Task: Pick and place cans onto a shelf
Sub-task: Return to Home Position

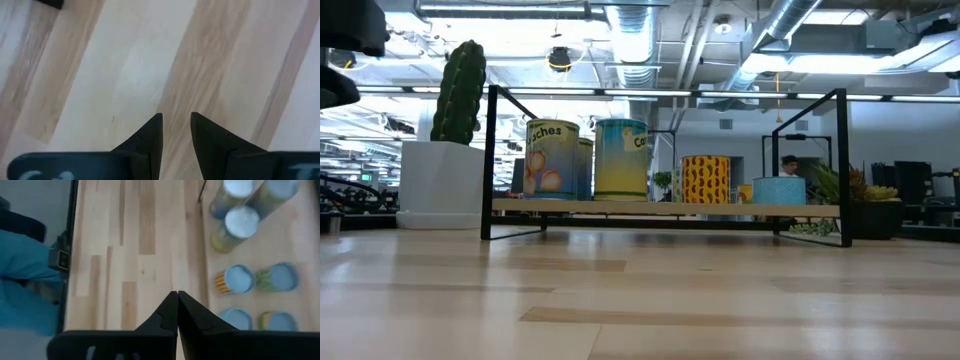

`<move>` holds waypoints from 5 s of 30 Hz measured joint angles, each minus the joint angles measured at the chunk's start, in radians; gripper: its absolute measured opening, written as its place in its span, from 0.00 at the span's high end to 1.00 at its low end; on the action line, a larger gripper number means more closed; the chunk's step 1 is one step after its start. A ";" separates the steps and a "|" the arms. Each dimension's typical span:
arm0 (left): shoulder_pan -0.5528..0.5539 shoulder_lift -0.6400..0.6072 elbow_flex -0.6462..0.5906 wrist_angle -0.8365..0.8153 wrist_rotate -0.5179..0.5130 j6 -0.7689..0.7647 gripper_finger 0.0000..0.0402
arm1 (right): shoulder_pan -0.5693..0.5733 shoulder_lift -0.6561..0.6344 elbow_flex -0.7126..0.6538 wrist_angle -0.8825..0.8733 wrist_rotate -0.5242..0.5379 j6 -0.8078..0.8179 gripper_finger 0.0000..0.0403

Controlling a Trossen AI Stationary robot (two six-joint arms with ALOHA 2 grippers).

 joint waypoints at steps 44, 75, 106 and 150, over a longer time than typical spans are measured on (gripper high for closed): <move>0.391 -0.931 -0.769 1.350 0.201 1.067 0.78 | 0.410 -0.908 -1.579 1.496 0.083 -0.421 0.92; 0.712 -1.338 -0.769 0.947 0.420 1.018 0.78 | 0.157 -1.605 -1.956 1.442 -0.105 -0.316 0.92; 0.779 -1.551 -0.885 1.049 0.442 0.998 0.78 | -0.207 -1.620 -2.007 1.442 -0.289 -0.361 0.92; 0.851 -1.551 -0.887 0.967 0.560 1.105 0.78 | -0.433 -1.621 -2.015 1.441 -0.338 -0.200 0.92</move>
